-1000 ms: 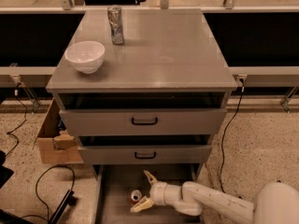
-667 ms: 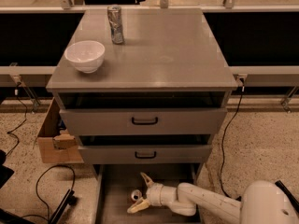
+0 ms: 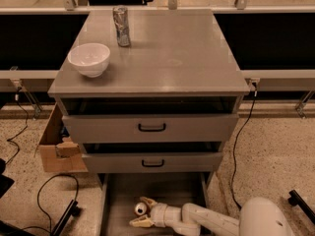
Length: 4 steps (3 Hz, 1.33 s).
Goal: Pick coke can from bottom drawer and place on counter
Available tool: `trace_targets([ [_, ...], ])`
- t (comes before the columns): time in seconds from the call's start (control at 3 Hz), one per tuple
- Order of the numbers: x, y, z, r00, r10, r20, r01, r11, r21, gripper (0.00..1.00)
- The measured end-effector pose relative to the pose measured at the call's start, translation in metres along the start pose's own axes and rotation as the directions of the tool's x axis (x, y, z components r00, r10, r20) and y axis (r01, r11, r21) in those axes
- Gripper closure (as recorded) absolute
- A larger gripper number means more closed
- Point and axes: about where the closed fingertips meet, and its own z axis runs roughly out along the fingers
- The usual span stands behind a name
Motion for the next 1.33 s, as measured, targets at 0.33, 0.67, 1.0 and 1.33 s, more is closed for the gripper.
trace_targets([
  [0.33, 0.011, 0.005, 0.004, 1.0, 0.029, 0.011, -0.029, 0.9996, 0.005, 0.49],
  [0.67, -0.046, 0.002, -0.025, 0.993, 0.021, 0.114, -0.023, 0.9996, 0.018, 0.72],
  [1.0, -0.123, 0.005, -0.11, 0.982, 0.034, 0.188, -0.043, 0.9979, 0.048, 0.95],
  [1.33, -0.175, 0.042, -0.197, 0.962, 0.151, 0.228, -0.16, 0.9868, 0.022, 1.0],
])
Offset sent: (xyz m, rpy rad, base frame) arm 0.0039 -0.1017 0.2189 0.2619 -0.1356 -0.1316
